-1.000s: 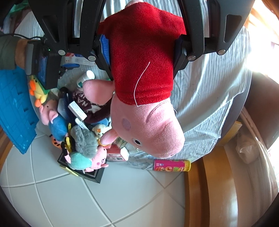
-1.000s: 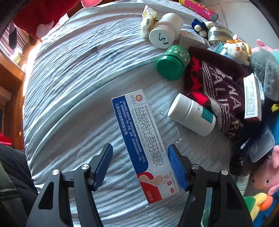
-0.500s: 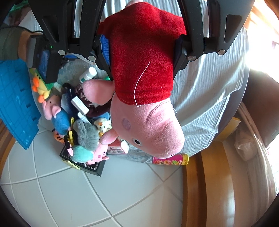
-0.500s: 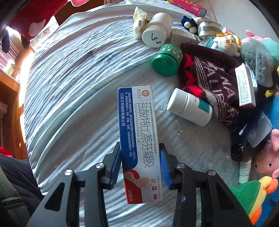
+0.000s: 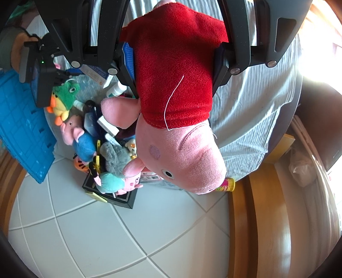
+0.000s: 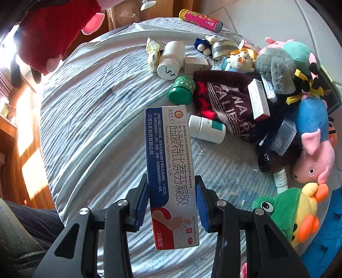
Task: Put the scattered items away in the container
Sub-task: 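Grasp the white-blue medicine box with the right gripper while the left holds the pig, then carry the pig plush and medicine box over the blue crate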
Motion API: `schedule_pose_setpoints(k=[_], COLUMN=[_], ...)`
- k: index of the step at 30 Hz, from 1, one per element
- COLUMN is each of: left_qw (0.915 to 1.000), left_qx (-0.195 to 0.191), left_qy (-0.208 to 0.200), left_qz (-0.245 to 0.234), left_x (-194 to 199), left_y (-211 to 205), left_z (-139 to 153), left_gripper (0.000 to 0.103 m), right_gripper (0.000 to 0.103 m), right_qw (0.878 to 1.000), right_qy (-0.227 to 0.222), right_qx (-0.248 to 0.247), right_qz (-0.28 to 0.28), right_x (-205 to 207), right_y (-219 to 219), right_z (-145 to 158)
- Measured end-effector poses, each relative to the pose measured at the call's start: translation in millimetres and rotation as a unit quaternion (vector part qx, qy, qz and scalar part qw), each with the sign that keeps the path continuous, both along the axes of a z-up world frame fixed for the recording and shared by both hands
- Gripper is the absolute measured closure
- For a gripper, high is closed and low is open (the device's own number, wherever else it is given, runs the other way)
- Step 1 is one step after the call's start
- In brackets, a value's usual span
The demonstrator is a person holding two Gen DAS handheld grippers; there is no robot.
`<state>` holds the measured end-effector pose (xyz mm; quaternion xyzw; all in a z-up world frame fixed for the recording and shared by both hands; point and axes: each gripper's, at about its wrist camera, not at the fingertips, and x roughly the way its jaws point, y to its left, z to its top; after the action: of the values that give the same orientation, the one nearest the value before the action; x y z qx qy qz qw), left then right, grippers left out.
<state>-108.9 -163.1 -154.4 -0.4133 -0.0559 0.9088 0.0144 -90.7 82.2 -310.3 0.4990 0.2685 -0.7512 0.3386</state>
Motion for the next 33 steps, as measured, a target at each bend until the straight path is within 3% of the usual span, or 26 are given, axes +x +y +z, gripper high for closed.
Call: schedule_pose_setpoints(k=[23, 33], left_qw=[0.9974, 0.9961], left_qx=[0.019, 0.014], left_qy=[0.069, 0.086], left_qz=[-0.005, -0.011], left_x=[13.1, 16.0], left_y=[43.5, 86.5], left_z=[69.7, 93.9], left_gripper=[0.047, 0.047], right_gripper=[0.064, 0.064], right_qw=[0.984, 0.976], right_qy=[0.102, 0.127], right_qx=[-0.111, -0.133], right_qz=[-0.096, -0.121], right_x=[28.0, 35.0], right_y=[55.5, 104.1], right_z=[159.8, 201.4])
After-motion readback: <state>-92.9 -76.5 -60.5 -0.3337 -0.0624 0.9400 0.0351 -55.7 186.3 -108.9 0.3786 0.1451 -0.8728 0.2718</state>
